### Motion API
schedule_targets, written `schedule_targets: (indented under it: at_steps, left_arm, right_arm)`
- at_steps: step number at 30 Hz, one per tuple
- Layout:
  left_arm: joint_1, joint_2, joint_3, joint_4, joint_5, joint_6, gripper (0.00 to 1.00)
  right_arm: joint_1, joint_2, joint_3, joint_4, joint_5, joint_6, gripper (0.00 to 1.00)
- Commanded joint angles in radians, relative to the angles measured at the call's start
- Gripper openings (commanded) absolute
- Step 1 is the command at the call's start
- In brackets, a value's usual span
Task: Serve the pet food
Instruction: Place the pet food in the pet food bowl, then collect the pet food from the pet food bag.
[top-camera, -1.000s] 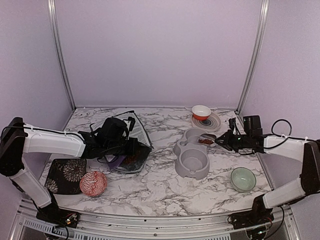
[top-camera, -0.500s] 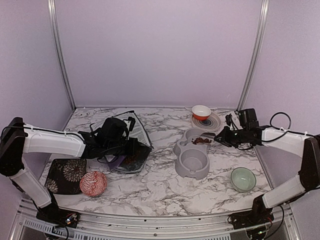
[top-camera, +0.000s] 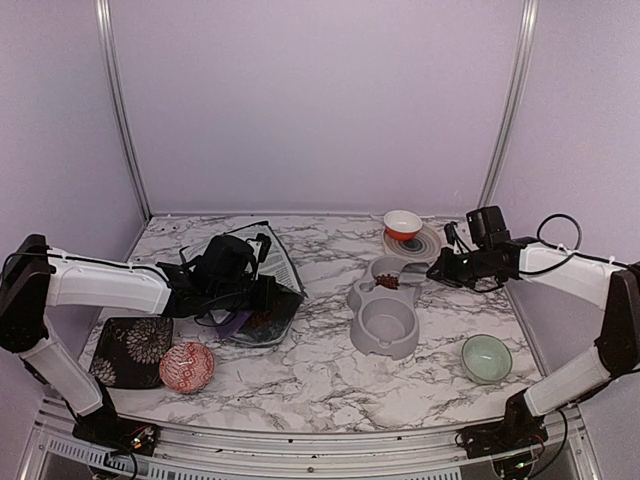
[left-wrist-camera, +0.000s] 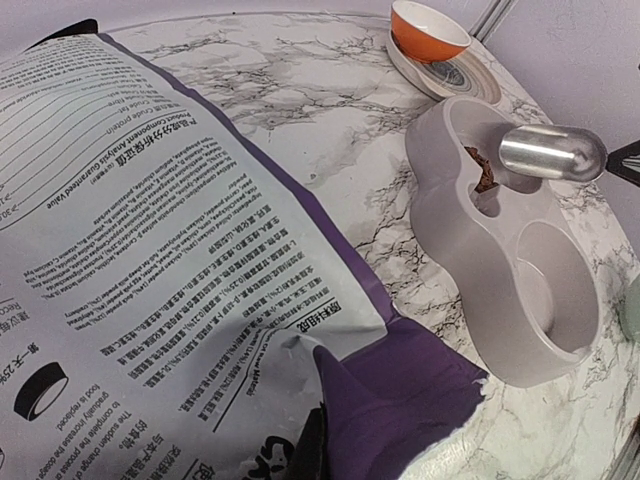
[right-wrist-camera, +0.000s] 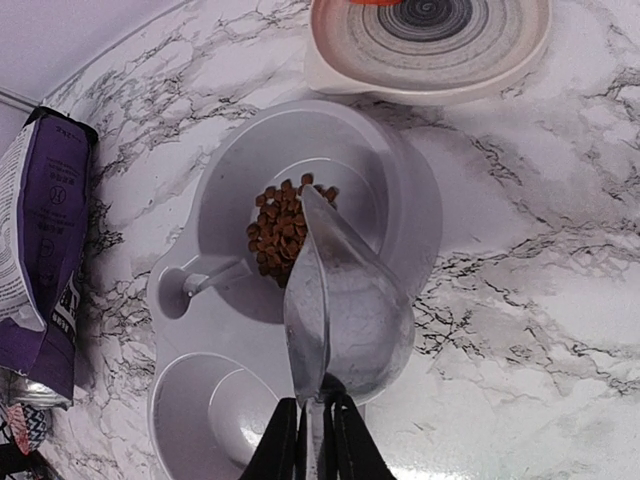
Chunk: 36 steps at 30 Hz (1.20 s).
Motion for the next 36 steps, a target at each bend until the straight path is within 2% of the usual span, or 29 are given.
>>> schedule_targets:
  at_steps: [1,12,15,20,26,36]
  left_arm:
    - [-0.006,-0.029,-0.001,0.057,-0.001,0.004,0.00]
    - [-0.006,-0.021,0.019,0.050,0.002,0.007,0.00]
    - [-0.006,-0.015,0.022,0.050,0.008,0.006,0.00]
    - [-0.006,-0.003,0.034,0.043,-0.009,-0.009,0.00]
    - [-0.006,0.038,0.097,-0.041,-0.074,-0.039,0.00]
    - [-0.003,0.100,0.191,-0.044,-0.058,-0.050,0.00]
  right_arm:
    - [0.019,-0.009,0.071,-0.043,0.036,-0.023,0.00]
    - [0.029,-0.005,0.112,-0.107,0.077,-0.044,0.00]
    - [0.036,-0.028,0.064,-0.032,0.044,-0.025,0.00]
    - [0.036,-0.034,0.071,-0.034,0.064,-0.023,0.00]
    - [0.036,-0.061,0.088,-0.040,0.098,-0.020,0.00]
    - [0.036,-0.129,0.048,0.038,0.014,-0.007,0.00]
